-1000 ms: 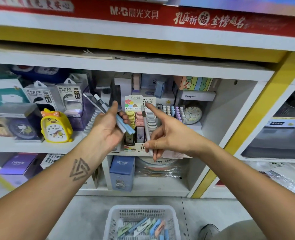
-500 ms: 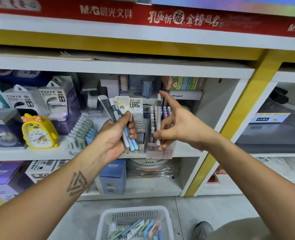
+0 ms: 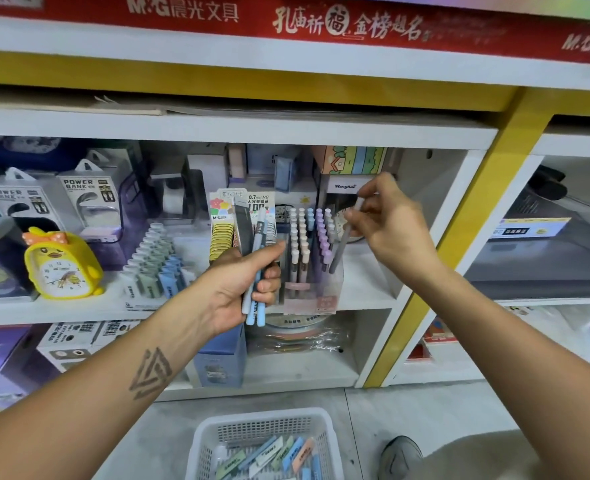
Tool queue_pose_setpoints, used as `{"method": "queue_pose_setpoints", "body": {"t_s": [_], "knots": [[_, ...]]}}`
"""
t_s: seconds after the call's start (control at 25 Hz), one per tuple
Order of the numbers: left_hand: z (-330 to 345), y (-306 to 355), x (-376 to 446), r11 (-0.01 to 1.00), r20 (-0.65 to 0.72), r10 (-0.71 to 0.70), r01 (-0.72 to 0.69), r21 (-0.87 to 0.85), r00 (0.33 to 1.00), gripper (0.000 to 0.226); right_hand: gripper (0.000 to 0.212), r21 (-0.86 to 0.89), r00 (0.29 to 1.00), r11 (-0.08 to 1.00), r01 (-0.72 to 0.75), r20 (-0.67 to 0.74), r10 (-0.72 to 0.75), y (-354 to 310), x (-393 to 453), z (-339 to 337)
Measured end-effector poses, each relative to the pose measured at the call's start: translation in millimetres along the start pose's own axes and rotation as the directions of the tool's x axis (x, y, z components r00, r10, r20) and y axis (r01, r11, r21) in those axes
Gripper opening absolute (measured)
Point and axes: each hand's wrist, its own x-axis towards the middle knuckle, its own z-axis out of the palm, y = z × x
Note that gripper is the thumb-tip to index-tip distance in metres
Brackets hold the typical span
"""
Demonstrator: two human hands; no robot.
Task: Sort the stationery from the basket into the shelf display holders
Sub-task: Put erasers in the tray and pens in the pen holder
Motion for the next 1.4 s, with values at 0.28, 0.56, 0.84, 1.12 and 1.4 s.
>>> {"method": "queue_pose_setpoints", "body": {"t_s": [0.28,0.56,0.84,1.12,1.4], "knots": [[1.5,-5.0,0.1,0.999,0.031,-0.053,0.053,0.014,0.998,0.028,0.028,-0.199,0.980,0.977,0.076,0.194,-0.037,10.9,-10.9,19.0],[-1.3,-6.9,0.3,0.997,0.066,-0.068,0.065,0.045,0.996,0.029,0.028,-0.201,0.978,0.970,0.136,0.184,-0.099,10.3,-12.1,24.0],[-2.7,-4.6,2.5,0.988,0.132,-0.145,0.150,-0.031,0.981,0.058,0.026,-0.145,0.988,0.982,0.122,0.115,-0.105,13.9,-13.9,23.7],[-4.4,-3.9,1.3,0.991,0.164,-0.132,0.136,-0.015,0.978,0.045,0.024,-0.160,0.987,0.979,0.127,0.115,-0.109,12.9,-15.5,23.0],[-1.9,-3.4,-1.7,0.998,0.113,-0.053,0.055,-0.011,0.992,0.039,0.014,-0.283,0.980,0.953,0.110,0.189,-0.057,8.9,-17.1,22.8]]}}
